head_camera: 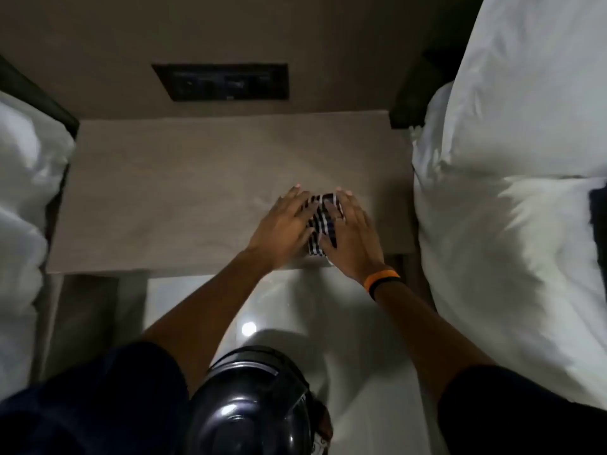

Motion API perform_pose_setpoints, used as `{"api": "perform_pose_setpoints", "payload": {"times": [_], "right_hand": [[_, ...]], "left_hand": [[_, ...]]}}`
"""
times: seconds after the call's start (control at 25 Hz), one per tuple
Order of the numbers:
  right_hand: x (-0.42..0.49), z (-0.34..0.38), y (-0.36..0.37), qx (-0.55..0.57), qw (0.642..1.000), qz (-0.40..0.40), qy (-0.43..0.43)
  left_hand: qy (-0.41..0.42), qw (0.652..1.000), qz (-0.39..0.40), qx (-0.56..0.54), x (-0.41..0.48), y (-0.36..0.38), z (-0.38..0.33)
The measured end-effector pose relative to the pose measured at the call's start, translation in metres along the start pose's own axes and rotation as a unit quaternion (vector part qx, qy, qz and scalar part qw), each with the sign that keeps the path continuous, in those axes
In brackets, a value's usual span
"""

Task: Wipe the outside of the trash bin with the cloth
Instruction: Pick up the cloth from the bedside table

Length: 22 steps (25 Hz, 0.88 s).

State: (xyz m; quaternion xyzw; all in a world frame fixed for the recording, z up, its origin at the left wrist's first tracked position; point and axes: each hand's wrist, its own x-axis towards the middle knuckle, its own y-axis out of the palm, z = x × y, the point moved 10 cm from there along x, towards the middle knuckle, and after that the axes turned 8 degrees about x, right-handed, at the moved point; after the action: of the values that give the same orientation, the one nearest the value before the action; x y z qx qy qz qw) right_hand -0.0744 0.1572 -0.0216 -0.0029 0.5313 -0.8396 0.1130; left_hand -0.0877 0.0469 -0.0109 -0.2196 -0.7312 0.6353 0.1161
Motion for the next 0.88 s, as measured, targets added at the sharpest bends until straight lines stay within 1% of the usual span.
{"api": "perform_pose_setpoints", "payload": {"times": [0.04, 0.12, 0.2, 0.28, 0.36, 0.48, 0.56, 0.64, 0.72, 0.84, 0.88], "right_hand": [[0.004, -0.007, 0.016, 0.008, 1.0, 0.016, 0.001], [0.008, -0.018, 0.037, 0.038, 0.999, 0.026, 0.013], [0.012, -0.025, 0.045, 0.056, 0.998, -0.008, 0.011], [0.014, -0.026, 0.038, 0.069, 0.996, -0.053, 0.002], [0.023, -0.021, 0.027, 0.062, 0.995, -0.081, -0.002], [0.029, -0.016, 0.022, 0.051, 0.996, -0.064, 0.023], [0.012, -0.002, 0.017, 0.078, 0.993, -0.086, 0.028], [-0.02, 0.014, 0.014, 0.138, 0.982, -0.118, 0.043], [-0.062, 0.024, 0.021, 0.212, 0.963, -0.127, 0.104], [-0.139, 0.033, 0.041, 0.312, 0.919, -0.138, 0.197], [-0.167, 0.037, 0.052, 0.342, 0.903, -0.135, 0.221]], "left_hand": [[0.01, 1.0, 0.009, -0.012, 0.009, 0.016, 0.0], [0.0, 0.999, 0.038, -0.039, 0.02, 0.047, 0.003], [-0.029, 0.998, 0.01, -0.059, 0.029, 0.062, 0.005], [-0.076, 0.994, -0.037, -0.073, 0.034, 0.059, 0.008], [-0.102, 0.991, -0.071, -0.057, 0.043, 0.043, 0.01], [-0.107, 0.992, -0.063, -0.029, 0.042, 0.03, 0.005], [-0.093, 0.993, -0.061, -0.036, 0.021, 0.022, 0.005], [-0.066, 0.993, -0.074, -0.068, -0.013, 0.013, 0.006], [-0.03, 0.99, -0.078, -0.115, -0.064, 0.002, 0.002], [0.005, 0.979, -0.061, -0.197, -0.142, 0.004, -0.008], [0.0, 0.974, -0.047, -0.22, -0.169, 0.011, -0.009]]}}
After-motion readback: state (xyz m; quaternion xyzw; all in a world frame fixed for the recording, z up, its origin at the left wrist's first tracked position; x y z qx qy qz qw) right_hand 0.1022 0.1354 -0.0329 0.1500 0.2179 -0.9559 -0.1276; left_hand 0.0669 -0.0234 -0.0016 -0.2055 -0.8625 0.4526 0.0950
